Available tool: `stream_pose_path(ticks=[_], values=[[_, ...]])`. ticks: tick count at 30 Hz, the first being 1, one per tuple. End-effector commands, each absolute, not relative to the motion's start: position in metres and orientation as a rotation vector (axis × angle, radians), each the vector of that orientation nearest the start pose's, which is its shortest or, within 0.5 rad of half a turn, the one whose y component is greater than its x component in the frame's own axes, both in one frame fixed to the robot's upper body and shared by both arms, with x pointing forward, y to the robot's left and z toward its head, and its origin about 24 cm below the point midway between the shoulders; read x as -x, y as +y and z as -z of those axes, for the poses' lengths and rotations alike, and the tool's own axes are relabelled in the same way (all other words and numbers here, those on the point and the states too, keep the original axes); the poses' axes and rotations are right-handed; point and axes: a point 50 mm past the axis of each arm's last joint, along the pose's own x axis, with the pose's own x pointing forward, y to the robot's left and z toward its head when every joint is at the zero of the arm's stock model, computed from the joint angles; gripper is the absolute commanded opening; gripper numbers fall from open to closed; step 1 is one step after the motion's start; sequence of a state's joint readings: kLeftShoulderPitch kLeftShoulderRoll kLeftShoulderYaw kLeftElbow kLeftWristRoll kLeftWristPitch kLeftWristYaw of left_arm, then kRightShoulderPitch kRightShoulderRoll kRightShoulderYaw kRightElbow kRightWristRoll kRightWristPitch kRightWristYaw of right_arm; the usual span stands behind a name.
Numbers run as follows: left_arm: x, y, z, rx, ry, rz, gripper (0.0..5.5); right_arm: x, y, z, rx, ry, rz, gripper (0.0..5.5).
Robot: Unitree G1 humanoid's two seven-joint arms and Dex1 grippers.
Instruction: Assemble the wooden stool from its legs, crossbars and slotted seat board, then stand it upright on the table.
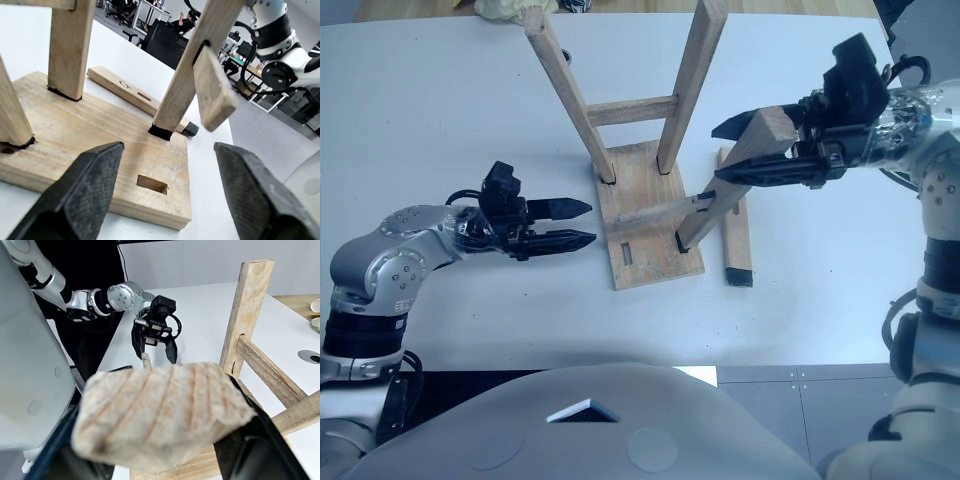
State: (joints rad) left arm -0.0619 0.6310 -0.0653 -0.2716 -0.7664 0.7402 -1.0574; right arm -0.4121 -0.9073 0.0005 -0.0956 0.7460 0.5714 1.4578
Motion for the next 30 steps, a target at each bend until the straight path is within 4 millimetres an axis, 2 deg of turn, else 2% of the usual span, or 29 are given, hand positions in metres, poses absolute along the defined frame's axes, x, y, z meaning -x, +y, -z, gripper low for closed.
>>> stream_pose_path(ticks=[1, 2, 8, 14, 18, 21, 26, 30], values=[[-0.213, 0.173, -0.093, 0.291, 0.455, 1.311, 3.31, -0.242, -0.217, -0.152, 0.126, 0.42, -1.494, 2.15], [-0.213, 0.173, -0.094, 0.29, 0.455, 1.311, 3.31, -0.239, -0.217, -0.149, 0.127, 0.428, -1.497, 2.15], [-0.213, 0.182, -0.096, 0.248, 0.482, 1.296, 2.25, -0.225, -0.209, -0.13, 0.133, 0.466, -1.519, 2.14], [-0.213, 0.192, -0.095, 0.212, 0.497, 1.269, 1.44, -0.223, -0.207, -0.125, 0.161, 0.488, -1.513, 2.14], [-0.214, 0.194, -0.094, 0.201, 0.492, 1.254, 0.82, -0.227, -0.209, -0.129, 0.203, 0.465, -1.506, 2.13], [-0.215, 0.193, -0.093, 0.199, 0.48, 1.244, 0.82, -0.235, -0.212, -0.138, 0.209, 0.434, -1.489, 2.13], [-0.216, 0.194, -0.093, 0.196, 0.466, 1.233, 0.82, -0.242, -0.215, -0.162, 0.124, 0.387, -1.509, 2.13], [-0.217, 0.194, -0.093, 0.19, 0.466, 1.228, 0.82, -0.244, -0.214, -0.17, 0.064, 0.362, -1.517, 2.13]])
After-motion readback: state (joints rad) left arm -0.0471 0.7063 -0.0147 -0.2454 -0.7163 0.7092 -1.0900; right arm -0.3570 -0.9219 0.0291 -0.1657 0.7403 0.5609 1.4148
